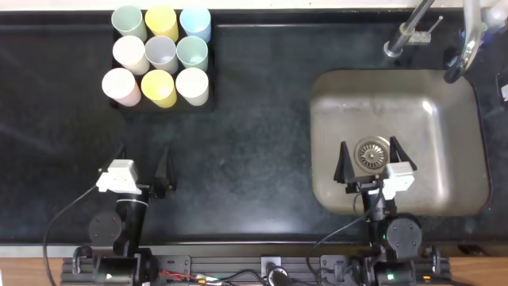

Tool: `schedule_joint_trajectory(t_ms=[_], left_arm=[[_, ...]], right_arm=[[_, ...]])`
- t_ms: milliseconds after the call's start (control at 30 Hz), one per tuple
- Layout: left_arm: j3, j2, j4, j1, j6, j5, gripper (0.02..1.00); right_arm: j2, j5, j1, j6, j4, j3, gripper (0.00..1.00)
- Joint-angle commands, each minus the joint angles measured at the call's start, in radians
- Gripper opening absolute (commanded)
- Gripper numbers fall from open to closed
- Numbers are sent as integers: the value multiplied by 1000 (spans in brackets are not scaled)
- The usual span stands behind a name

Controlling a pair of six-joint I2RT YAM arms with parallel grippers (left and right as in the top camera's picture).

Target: Store Cups

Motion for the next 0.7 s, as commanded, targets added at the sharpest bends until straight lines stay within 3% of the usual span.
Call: schedule_joint_trajectory(t_ms=[33, 700], left_arm=[[-1, -10, -3, -4, -11, 14, 1000], [-1, -10, -3, -4, -11, 14, 1000]], right_arm=[[-18, 32, -4, -3, -66, -14, 998], [-16, 25, -4, -3, -104, -13, 998]])
